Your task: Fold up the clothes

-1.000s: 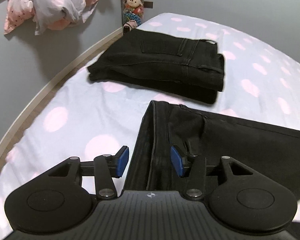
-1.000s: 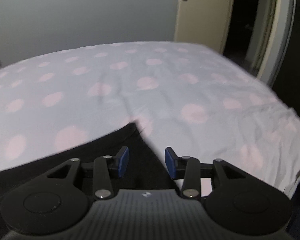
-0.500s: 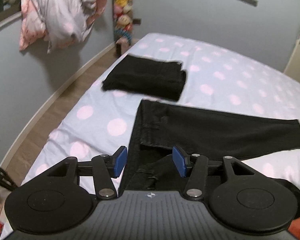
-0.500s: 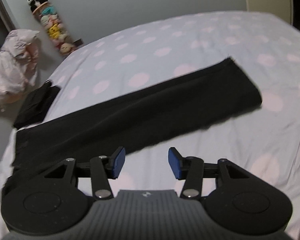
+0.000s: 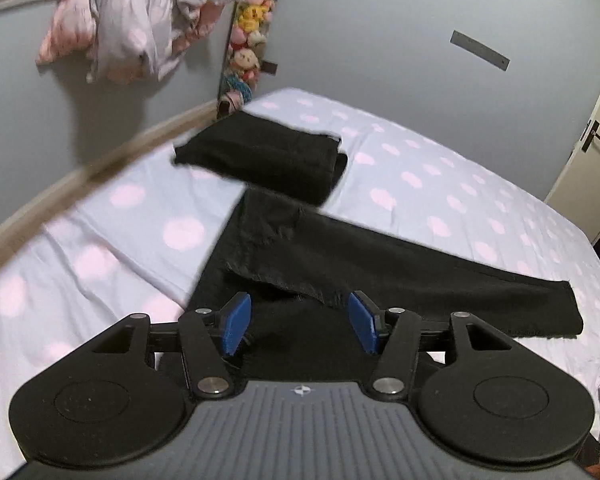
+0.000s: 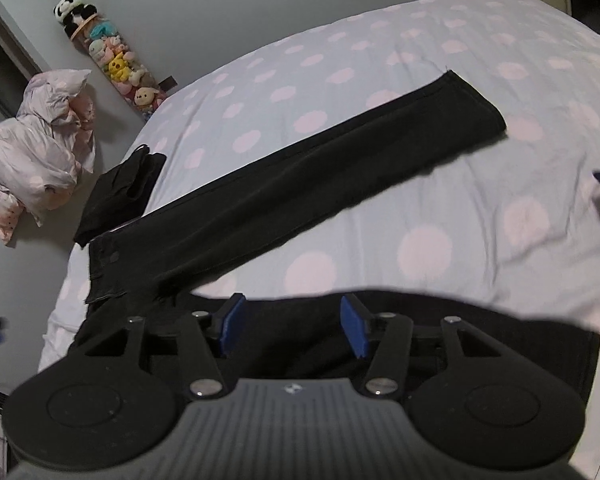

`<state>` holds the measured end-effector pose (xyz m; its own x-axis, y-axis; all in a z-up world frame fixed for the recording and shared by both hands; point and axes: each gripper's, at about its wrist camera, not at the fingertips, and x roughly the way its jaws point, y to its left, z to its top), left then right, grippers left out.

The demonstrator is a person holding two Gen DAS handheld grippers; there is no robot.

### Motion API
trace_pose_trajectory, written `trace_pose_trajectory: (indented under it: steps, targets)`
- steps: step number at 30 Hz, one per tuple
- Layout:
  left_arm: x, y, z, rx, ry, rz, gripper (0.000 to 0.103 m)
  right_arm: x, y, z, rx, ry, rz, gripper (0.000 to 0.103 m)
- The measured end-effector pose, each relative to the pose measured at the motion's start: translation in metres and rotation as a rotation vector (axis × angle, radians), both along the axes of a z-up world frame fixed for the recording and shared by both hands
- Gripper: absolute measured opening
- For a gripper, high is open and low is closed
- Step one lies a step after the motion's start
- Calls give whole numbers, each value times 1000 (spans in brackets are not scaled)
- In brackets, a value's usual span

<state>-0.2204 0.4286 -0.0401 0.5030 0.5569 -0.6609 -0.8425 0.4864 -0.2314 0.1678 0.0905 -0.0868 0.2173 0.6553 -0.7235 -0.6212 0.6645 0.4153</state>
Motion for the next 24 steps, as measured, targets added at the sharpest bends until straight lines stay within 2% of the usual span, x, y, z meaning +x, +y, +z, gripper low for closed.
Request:
trace_pose_trajectory:
  steps: [2,4,7,9,12,16,20,22,24]
  targets:
    - [7,2,-30,-5,54,-25,64,-18,-14,8,8,11,-34,56]
    - [17,7,-57,11,178,-36,64,-33,-28,15,21,13,-73,59]
    - [21,19,-81,-4,276,-18,64,-52,-39,21,1,0,-128,60]
    - [15,27,-85,-39,232,-27,64,-59,-35,22,-17,-11,-139,60]
    - [1,40,-96,-137,155,-38,66,-67,-17,18,-23,-11,-137,60]
    - [-10,48,-117,-225,173,38,66,-83,23,1,-6,35,-48,60]
    - [-17,48,-123,-255,192,61,66,-107,55,-21,-1,37,72,62]
    - [-21,48,-125,-289,173,67,66,-112,66,-36,-10,73,104,62]
    - [-25,50,-128,-354,106,31,65,-110,74,-53,-23,138,107,62]
